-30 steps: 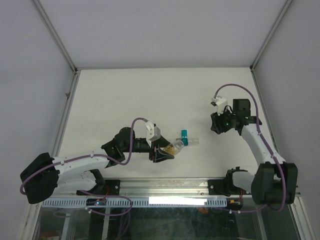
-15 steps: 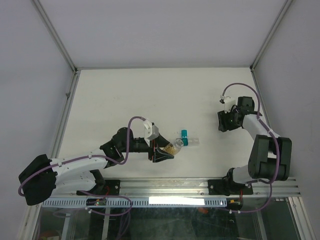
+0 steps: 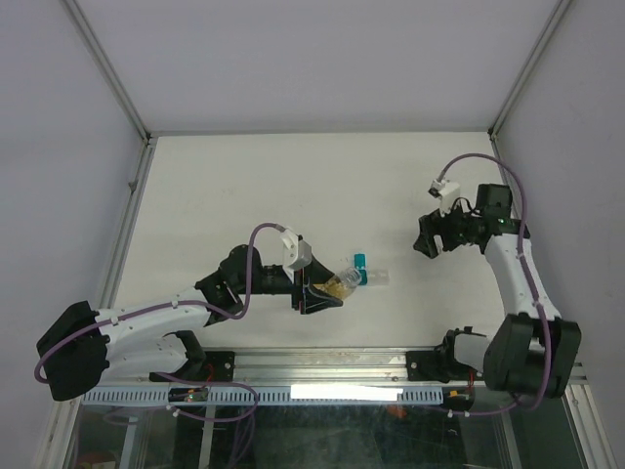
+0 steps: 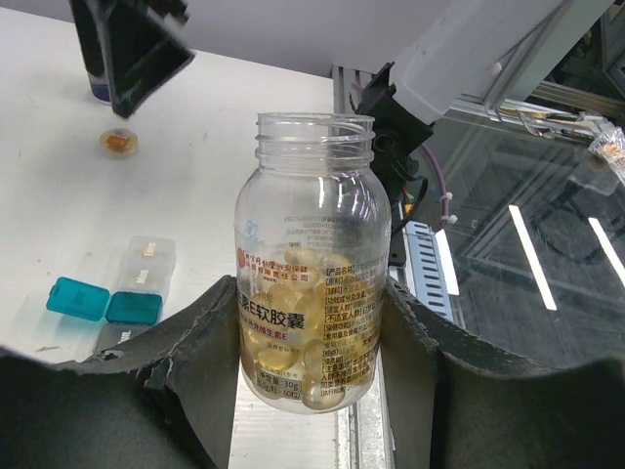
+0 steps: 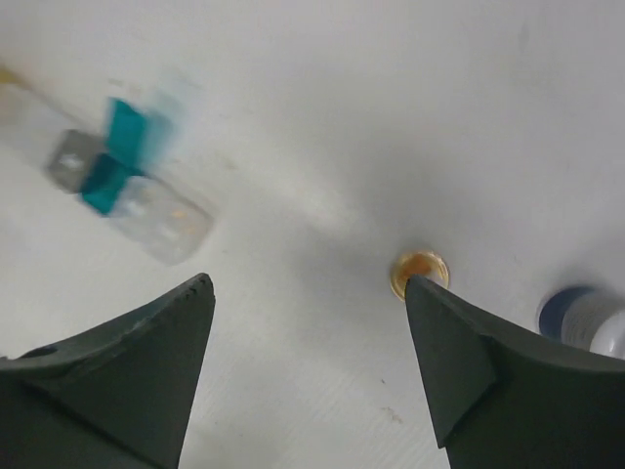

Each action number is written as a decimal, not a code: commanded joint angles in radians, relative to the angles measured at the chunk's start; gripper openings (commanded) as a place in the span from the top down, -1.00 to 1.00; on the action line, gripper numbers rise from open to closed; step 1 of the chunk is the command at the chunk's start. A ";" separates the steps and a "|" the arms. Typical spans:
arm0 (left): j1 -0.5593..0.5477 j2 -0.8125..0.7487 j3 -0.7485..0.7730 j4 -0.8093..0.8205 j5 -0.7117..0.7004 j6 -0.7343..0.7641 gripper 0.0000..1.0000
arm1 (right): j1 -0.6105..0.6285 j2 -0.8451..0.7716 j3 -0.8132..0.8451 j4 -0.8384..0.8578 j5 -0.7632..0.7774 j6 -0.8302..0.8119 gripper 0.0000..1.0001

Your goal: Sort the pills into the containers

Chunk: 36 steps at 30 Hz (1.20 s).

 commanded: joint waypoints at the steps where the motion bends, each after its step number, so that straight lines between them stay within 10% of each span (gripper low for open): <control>1: -0.014 0.002 0.049 0.055 0.001 0.039 1.00 | -0.001 -0.261 0.122 -0.300 -0.552 -0.361 -0.65; 6: -0.015 0.055 0.082 0.058 0.124 0.085 1.00 | 0.053 -0.460 0.120 -0.747 -0.893 -1.197 -0.95; 15: -0.014 0.119 0.157 -0.036 0.293 0.155 1.00 | 0.364 -0.446 0.145 -0.683 -0.867 -1.208 -0.92; 36: -0.012 0.258 0.244 0.018 0.310 0.115 1.00 | 0.563 -0.402 0.050 -0.435 -0.797 -1.045 -0.48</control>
